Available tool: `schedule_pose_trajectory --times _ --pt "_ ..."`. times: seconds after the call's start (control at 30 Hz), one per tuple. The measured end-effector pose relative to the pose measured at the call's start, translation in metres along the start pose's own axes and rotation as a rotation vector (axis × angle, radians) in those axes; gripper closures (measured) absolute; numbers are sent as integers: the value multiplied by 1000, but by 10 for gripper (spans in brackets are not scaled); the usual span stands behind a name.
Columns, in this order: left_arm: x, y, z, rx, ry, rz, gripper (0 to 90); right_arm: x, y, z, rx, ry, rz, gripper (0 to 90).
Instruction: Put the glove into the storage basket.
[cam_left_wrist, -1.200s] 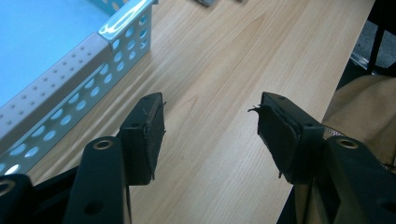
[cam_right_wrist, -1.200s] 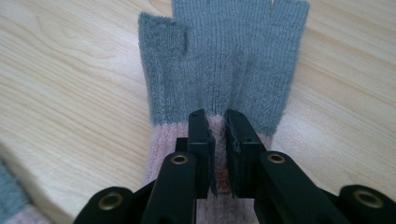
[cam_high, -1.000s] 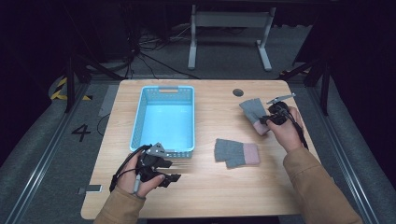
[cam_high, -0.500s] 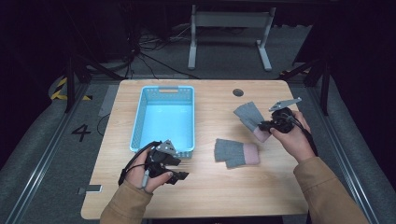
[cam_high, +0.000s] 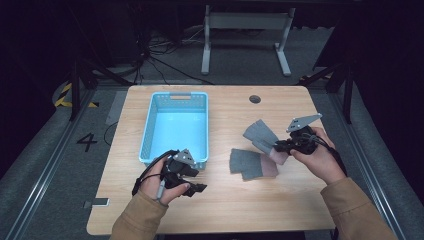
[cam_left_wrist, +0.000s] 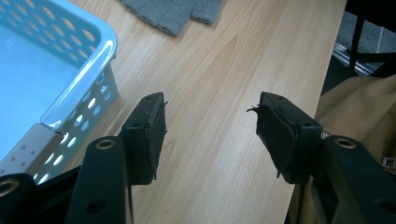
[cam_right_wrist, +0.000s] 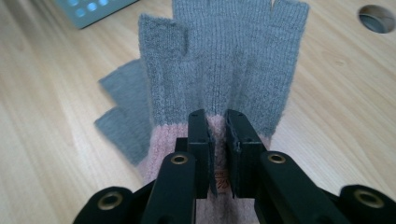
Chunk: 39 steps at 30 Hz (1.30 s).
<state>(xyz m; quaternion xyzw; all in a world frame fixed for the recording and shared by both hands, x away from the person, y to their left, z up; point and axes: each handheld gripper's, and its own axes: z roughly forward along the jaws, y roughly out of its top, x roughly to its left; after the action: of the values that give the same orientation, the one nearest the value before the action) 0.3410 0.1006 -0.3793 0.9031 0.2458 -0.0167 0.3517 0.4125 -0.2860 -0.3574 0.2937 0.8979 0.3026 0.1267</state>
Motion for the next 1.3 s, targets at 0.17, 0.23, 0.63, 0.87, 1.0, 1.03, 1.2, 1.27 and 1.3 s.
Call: schedule_pose_trajectory --times 0.17,0.23,0.63,0.87,1.0,1.03,1.2,1.27,1.3 --pt "0 1 4 -4 8 -26 385 8 -3 3 34 37 -37 818" --pt "-1 1 6 -4 17 -23 390 11 -4 5 34 50 -45 818" --pt "-3 5 15 -28 81 -32 481 20 -9 17 46 112 -127 818" --pt "-3 6 20 -49 77 -1 547 23 -14 24 65 138 -145 817" --pt "-4 9 25 -73 71 24 564 24 -20 30 79 130 -141 816" --pt "-4 10 26 -72 70 23 575 24 -22 32 83 135 -139 815" --pt "-6 16 35 -48 65 23 644 29 -28 40 64 123 -113 775" --pt "-6 18 38 -44 57 24 646 29 -29 41 55 123 -105 763" --pt "-6 19 40 -40 56 25 649 31 -31 41 38 118 -97 696"
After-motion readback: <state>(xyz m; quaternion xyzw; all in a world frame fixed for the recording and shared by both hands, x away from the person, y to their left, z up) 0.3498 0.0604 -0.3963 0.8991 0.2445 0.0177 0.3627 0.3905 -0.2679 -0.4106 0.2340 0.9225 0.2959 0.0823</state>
